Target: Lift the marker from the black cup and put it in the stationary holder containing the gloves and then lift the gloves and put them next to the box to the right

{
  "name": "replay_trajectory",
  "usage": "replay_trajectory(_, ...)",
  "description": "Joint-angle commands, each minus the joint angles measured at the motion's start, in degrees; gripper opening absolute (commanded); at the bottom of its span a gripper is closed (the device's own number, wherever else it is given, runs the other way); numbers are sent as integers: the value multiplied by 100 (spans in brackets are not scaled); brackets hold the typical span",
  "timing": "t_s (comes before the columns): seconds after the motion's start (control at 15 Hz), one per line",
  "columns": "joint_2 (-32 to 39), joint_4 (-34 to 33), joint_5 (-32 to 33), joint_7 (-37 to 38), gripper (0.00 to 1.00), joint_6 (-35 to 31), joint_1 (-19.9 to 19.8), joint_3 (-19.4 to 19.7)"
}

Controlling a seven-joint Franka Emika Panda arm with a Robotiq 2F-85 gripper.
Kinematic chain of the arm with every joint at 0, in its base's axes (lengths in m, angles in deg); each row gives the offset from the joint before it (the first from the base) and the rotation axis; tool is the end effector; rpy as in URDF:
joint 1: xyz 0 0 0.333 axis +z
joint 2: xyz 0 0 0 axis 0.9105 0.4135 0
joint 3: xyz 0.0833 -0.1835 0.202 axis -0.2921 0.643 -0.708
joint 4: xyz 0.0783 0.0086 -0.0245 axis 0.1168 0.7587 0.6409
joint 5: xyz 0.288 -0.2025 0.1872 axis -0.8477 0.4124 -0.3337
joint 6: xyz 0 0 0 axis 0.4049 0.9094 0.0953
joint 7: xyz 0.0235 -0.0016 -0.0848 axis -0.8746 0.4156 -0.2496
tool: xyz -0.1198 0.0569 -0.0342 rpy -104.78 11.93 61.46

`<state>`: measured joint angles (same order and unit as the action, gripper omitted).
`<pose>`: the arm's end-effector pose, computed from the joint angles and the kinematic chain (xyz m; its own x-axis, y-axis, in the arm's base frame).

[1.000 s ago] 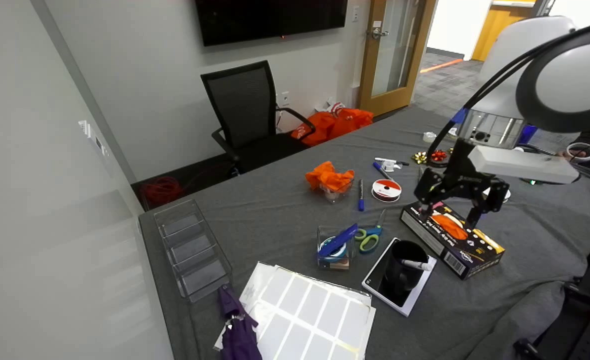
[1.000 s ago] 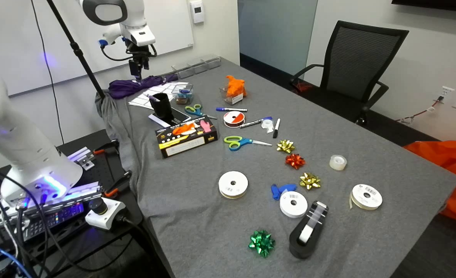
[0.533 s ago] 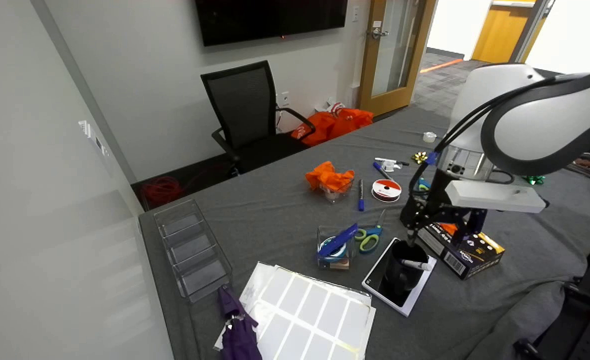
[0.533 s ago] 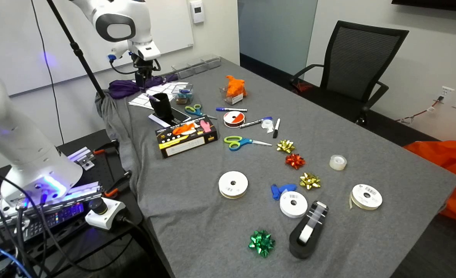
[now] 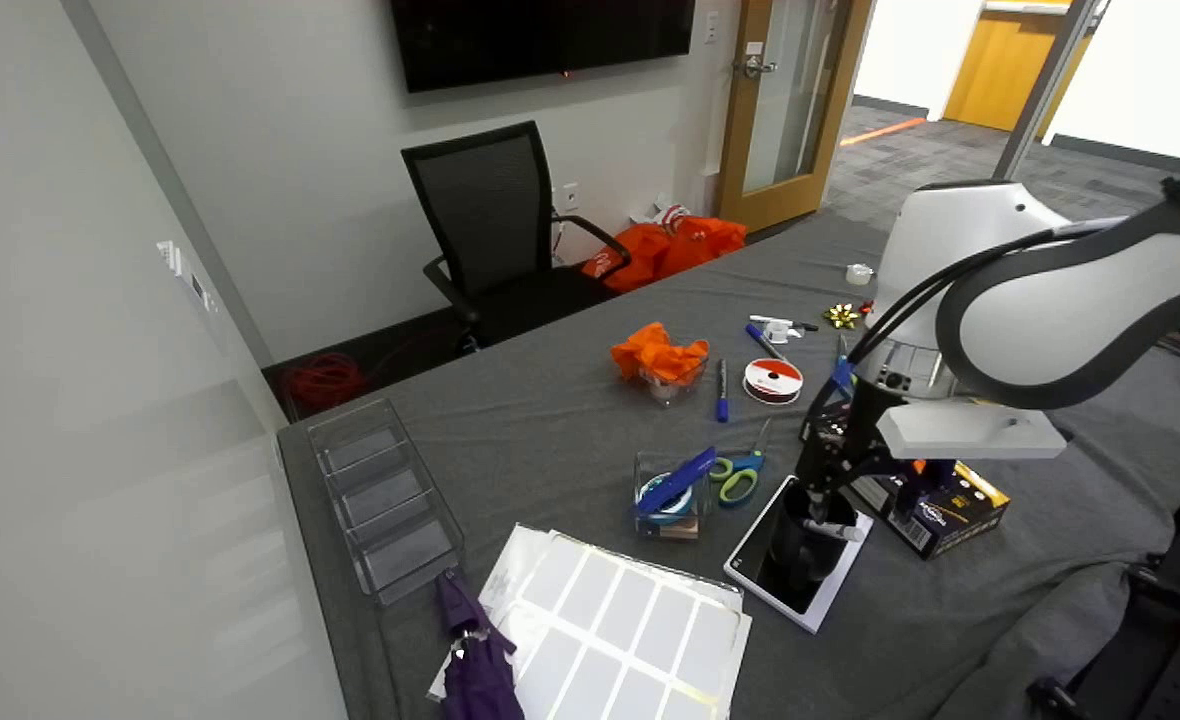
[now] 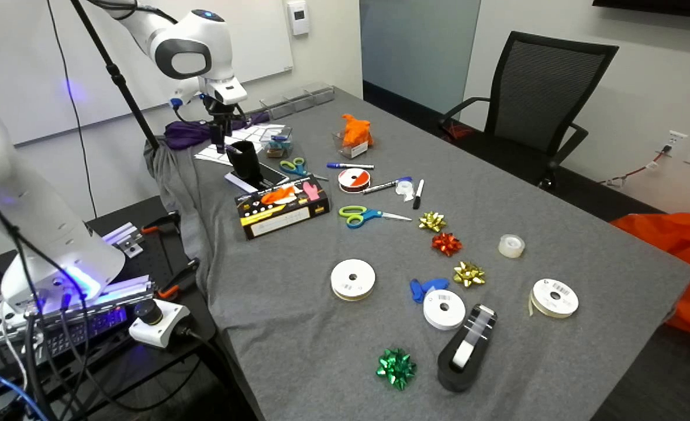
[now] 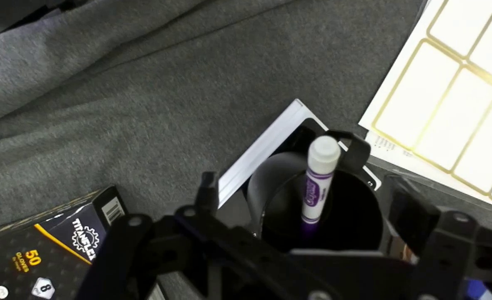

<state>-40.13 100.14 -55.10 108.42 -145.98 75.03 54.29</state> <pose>0.4343 0.1688 0.1875 0.8456 -0.4920 -0.2071 -0.5158 -0.8530 -0.0794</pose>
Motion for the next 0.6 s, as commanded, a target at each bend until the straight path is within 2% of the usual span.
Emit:
replay_trajectory(0.0,248,-1,108,-140,100,-379,89,37)
replay_trajectory(0.53,409,26,-209,-610,100,-616,150,-17)
